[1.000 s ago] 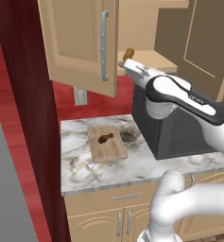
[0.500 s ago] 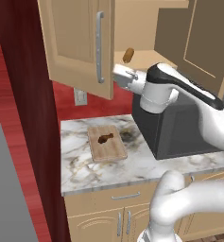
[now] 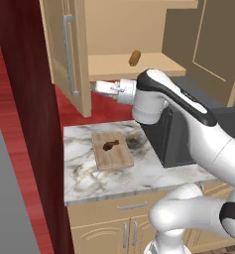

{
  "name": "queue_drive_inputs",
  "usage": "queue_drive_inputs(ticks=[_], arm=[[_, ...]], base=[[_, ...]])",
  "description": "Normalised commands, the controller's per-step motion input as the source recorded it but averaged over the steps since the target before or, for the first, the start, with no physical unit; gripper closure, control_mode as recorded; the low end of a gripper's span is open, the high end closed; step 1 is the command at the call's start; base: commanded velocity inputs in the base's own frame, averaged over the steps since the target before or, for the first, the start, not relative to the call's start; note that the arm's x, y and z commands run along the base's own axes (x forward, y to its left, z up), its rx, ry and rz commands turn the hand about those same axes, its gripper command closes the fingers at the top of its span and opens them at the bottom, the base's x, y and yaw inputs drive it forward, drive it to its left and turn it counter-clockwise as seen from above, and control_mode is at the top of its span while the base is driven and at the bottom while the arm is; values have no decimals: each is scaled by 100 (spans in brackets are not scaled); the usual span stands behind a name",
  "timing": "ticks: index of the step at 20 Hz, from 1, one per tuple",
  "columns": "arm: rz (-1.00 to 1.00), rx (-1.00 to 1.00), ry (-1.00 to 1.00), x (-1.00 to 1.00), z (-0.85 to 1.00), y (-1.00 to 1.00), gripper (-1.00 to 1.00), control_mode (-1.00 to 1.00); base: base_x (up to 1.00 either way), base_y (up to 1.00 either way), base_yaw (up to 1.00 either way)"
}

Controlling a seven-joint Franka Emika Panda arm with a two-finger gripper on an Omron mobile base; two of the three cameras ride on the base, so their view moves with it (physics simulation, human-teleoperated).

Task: Open the cabinet, retrieve the rolling pin, and place it next to the meat on the cutting board to prepare for tenderizing.

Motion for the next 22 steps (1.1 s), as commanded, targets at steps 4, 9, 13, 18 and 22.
queue_drive_inputs(ticks=[4, 9, 13, 18, 22], arm=[[9, -11, -4, -18, -2, 72, -100, -100], [2, -2, 2, 0, -4, 17, -100, -100], [0, -6, 0, 0, -12, 8, -100, -100], [0, -12, 0, -3, -31, 49, -100, -100], [0, -8, -4, -1, -12, 34, -100, -100]], base=[[0, 0, 0], [0, 0, 0], [0, 0, 0], [0, 0, 0], [0, 0, 0]])
